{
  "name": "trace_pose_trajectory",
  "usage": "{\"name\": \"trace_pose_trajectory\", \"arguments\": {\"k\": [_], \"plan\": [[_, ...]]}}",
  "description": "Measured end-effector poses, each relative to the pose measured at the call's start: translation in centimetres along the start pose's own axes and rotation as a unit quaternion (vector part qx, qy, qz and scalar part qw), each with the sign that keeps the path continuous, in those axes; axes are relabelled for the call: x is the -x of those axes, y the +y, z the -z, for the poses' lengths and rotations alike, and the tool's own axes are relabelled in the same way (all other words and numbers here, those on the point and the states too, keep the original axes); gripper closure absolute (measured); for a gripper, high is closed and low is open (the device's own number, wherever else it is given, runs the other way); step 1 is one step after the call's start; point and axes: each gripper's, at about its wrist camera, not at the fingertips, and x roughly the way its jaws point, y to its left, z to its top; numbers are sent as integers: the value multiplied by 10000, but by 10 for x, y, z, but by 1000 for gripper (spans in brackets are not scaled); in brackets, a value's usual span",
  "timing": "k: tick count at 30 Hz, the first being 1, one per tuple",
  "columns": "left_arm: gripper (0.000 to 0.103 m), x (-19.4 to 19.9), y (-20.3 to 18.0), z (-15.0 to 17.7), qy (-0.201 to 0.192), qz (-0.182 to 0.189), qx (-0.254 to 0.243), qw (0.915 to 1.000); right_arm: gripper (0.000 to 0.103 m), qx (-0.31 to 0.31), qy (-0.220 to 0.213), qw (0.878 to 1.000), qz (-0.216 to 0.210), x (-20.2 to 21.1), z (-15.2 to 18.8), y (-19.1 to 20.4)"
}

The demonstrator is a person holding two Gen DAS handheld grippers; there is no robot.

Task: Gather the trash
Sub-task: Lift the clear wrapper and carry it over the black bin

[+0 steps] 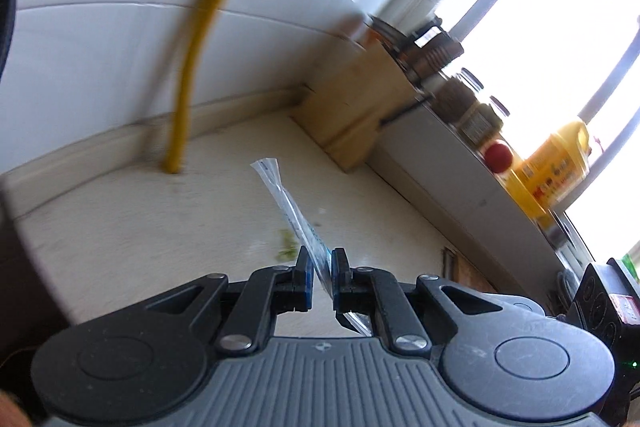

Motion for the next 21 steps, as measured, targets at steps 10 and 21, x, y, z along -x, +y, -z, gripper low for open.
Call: {"name": "trace_pose_trajectory", "arguments": {"k": [10,21], "plan": [[95,81,37,46,-550,-817,601,9933,87,579,173,9927,-1040,-17,0,76],[95,132,93,102,-738,-1517,1439,9751,87,913,763,9765,-1797,-59,24,153]]}}
